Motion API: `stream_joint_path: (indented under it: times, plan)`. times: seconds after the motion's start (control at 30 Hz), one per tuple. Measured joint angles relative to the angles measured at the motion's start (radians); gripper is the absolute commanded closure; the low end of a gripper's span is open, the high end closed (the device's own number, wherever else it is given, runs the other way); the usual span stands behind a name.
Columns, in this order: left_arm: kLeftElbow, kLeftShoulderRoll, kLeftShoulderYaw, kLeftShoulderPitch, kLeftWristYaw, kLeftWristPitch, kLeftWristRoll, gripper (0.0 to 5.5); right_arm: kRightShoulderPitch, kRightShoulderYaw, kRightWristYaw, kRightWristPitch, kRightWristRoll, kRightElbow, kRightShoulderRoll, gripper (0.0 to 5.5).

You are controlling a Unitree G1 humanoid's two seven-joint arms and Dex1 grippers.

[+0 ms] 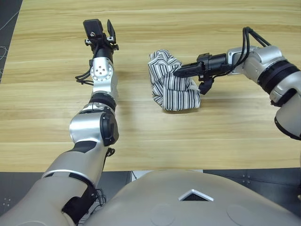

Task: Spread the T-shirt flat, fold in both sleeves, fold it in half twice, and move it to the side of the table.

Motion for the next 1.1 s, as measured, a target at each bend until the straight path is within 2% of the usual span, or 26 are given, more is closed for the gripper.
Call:
stream_joint_path:
  times: [0.27, 0.4, 0.6, 0.77, 0.87, 0.97, 1.1]
  plan:
    - [0.000, 0.000, 0.000, 0.000, 0.000, 0.000, 0.000, 2.80, -0.006, 0.003, 0.024, -0.041, 0.052, 0.014, 0.005, 5.38]
    - [0.000, 0.000, 0.000, 0.000, 0.000, -0.001, 0.000, 2.80, -0.066, -0.080, 0.228, -0.254, 0.224, 0.142, 0.018, 5.38]
    - [-0.021, 0.003, 0.019, 0.016, -0.023, -0.045, -0.029, 2.80, -0.134, -0.182, 0.473, -0.366, 0.380, 0.283, -0.032, 5.38]
    - [-0.049, -0.009, -0.002, 0.018, -0.165, -0.083, -0.041, 2.80, -0.124, -0.232, 0.627, -0.453, 0.485, 0.329, -0.046, 5.38]
    - [-0.094, -0.030, -0.067, 0.039, -0.349, -0.112, -0.033, 2.80, -0.107, -0.262, 0.721, -0.501, 0.535, 0.327, -0.067, 5.38]
    - [-0.218, -0.056, -0.207, 0.105, -0.527, -0.140, 0.026, 2.80, -0.101, -0.307, 0.825, -0.530, 0.605, 0.327, -0.089, 5.38]
    - [-0.511, -0.037, -0.385, 0.236, -0.685, -0.121, 0.103, 2.80, -0.066, -0.350, 0.956, -0.521, 0.672, 0.330, -0.084, 5.38]
